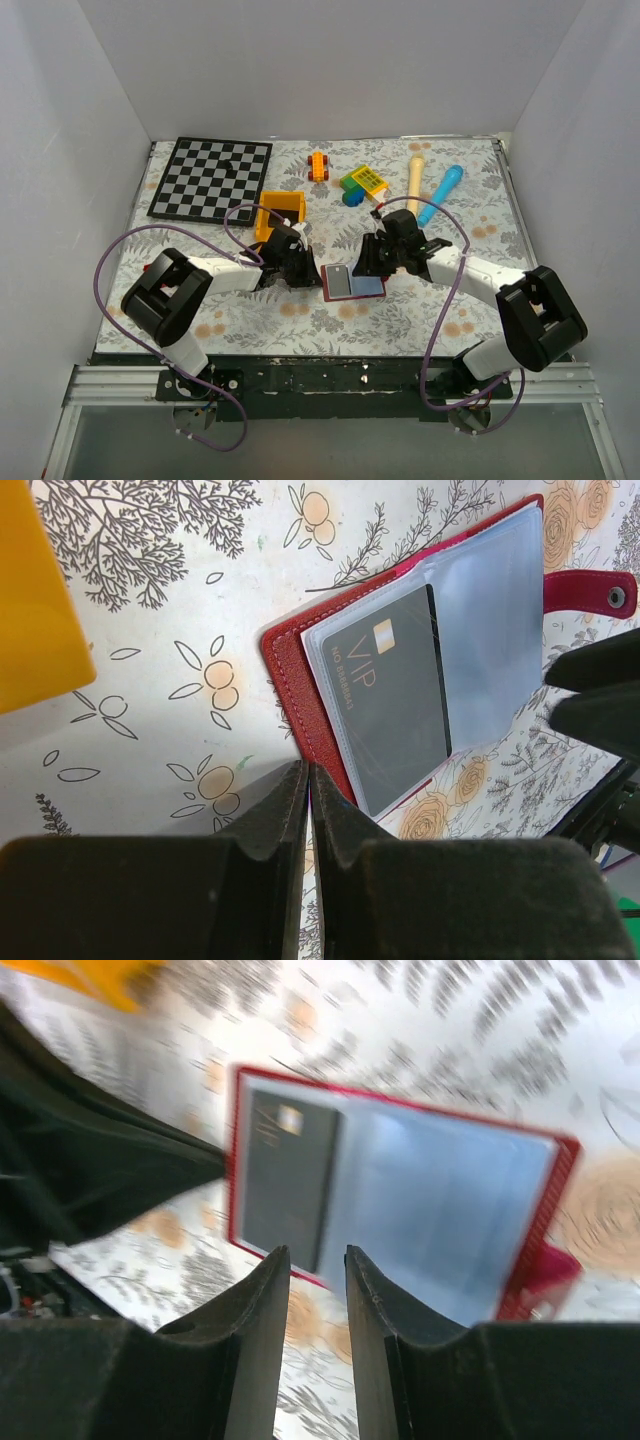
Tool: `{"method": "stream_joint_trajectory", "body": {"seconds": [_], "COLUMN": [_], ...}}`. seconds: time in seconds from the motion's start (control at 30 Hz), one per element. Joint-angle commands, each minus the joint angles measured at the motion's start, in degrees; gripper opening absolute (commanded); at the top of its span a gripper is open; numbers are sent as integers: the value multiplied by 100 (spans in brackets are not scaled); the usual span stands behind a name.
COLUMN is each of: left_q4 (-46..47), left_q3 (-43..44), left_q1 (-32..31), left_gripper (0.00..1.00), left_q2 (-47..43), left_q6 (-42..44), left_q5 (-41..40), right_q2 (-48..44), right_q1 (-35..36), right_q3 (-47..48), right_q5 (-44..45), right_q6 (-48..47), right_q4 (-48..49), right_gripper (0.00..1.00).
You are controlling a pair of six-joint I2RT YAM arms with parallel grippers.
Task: Put the credit cards into the card holder
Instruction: Insert the credit card into the card holder.
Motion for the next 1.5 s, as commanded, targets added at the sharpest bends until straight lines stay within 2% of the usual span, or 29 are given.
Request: {"method": "stream_joint_trajectory", "body": {"seconds": [0.0,0.43,0.73,1.1,1.47], "left_q4": [-208,-208,-217,-225,-208], "left_q3": [-38,-47,-12,14,50], "left_q1": [-50,-58,-58,-58,-50], "left_gripper": [5,5,4,4,4], "left_q2": [144,144,161,179,214], "left_q6": [70,61,70,78,87], "left_q5": [-19,-19,-2,24,51], "right_q2": [-194,60,359,685,641], "right_q1": [-84,-233,-304,-304,-269], "right_q3": [-376,-333,-192,-174,-69], "right_q5": [355,548,364,-638,-981], "right_q6": [-79,-70,-35,-9,0], "right_q4": [-248,-274,-63,699,886], "right_gripper": [37,37,39,39,39]}}
